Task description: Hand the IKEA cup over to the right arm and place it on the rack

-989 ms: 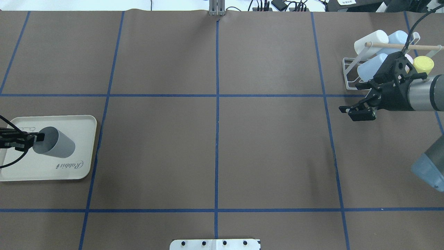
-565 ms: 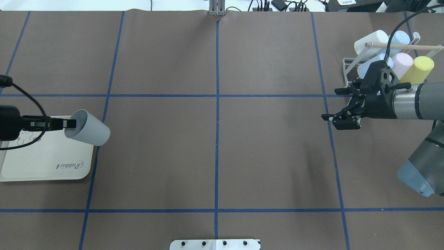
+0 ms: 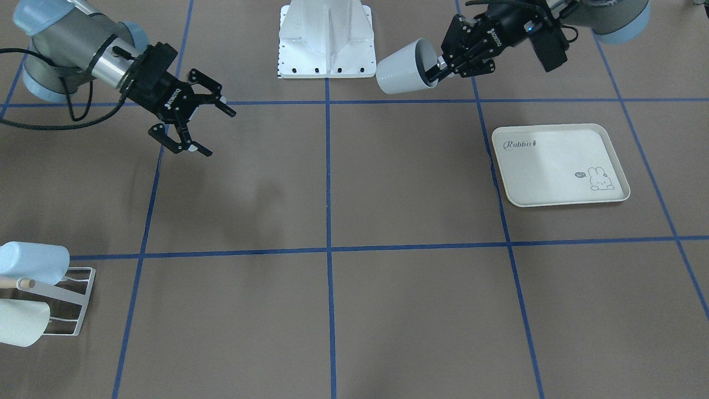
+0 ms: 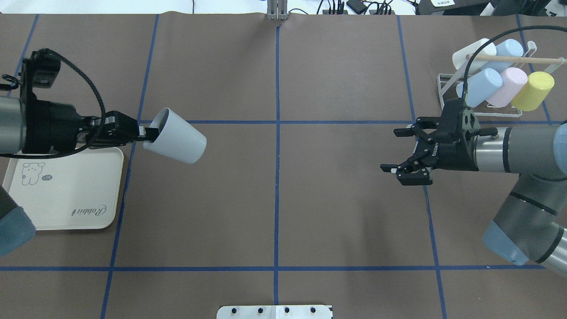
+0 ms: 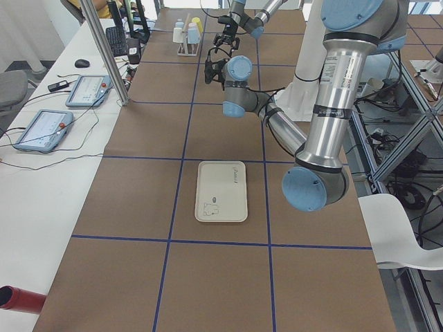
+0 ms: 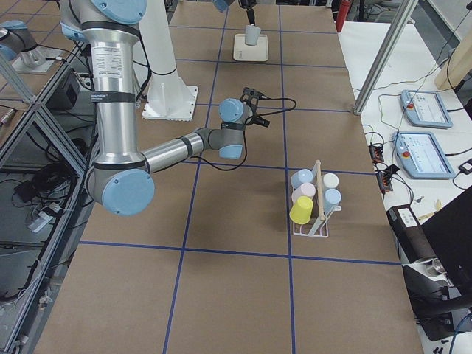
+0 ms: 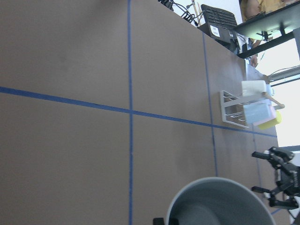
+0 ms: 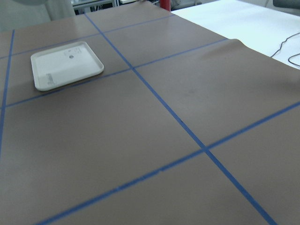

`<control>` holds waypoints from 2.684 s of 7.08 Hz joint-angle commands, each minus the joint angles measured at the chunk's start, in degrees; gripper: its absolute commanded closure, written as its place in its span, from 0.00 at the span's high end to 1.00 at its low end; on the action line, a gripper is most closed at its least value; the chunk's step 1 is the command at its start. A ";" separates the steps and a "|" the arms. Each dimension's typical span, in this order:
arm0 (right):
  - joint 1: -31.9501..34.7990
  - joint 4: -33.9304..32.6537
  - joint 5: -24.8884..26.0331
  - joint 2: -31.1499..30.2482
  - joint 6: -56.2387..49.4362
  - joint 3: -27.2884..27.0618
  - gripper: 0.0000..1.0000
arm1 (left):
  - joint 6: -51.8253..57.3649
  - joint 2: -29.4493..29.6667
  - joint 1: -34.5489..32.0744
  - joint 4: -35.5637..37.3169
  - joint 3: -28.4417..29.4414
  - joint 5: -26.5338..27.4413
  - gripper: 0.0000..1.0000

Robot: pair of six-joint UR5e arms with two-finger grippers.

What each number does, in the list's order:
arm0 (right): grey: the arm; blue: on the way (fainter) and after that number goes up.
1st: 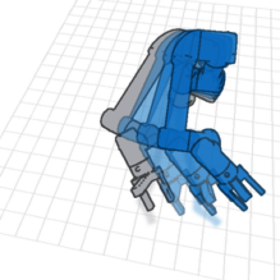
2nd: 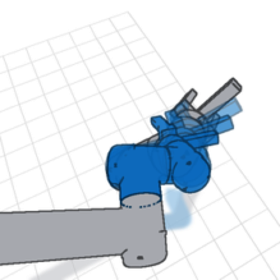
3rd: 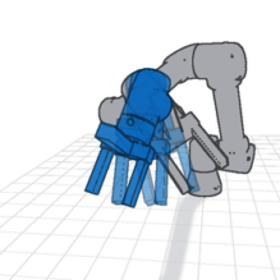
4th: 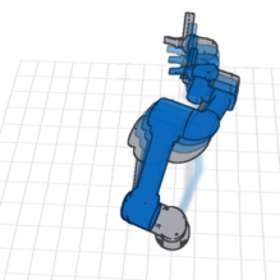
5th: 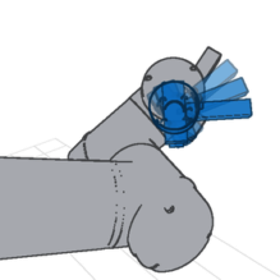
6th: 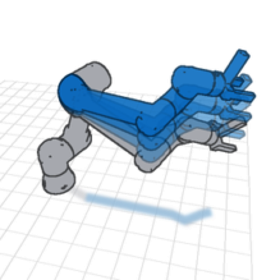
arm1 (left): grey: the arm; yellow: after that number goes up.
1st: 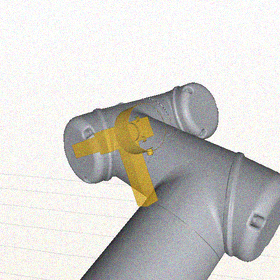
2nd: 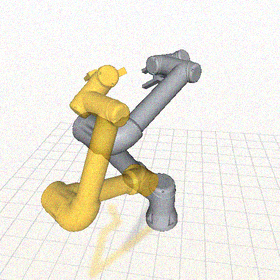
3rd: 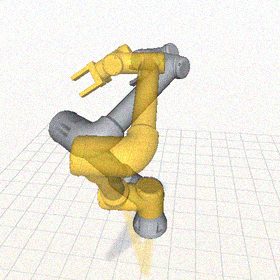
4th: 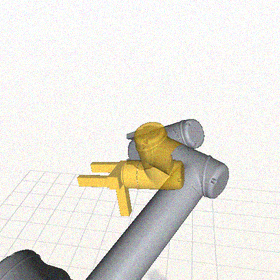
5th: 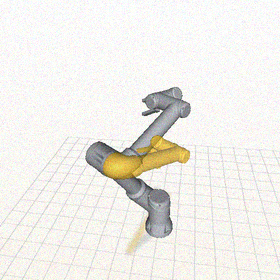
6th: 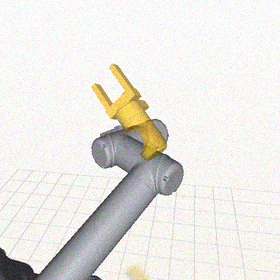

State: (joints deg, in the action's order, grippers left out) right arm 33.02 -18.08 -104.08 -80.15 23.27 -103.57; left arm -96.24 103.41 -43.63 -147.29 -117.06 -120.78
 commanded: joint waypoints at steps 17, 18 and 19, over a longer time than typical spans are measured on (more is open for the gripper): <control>-11.31 -6.70 13.47 12.91 -2.09 -0.67 0.80 | -3.16 8.48 10.05 -0.36 9.31 7.23 0.00; -11.31 -6.70 13.47 12.91 -2.09 -0.84 0.76 | -2.99 8.48 10.05 -0.36 9.31 7.23 0.00; -11.22 -6.70 13.47 12.91 -2.09 -0.93 0.63 | -2.99 8.56 10.05 -0.36 9.31 7.23 0.00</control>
State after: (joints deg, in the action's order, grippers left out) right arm 21.71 -24.79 -90.62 -67.24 21.23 -104.38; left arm -99.29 111.92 -33.59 -147.66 -107.76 -113.56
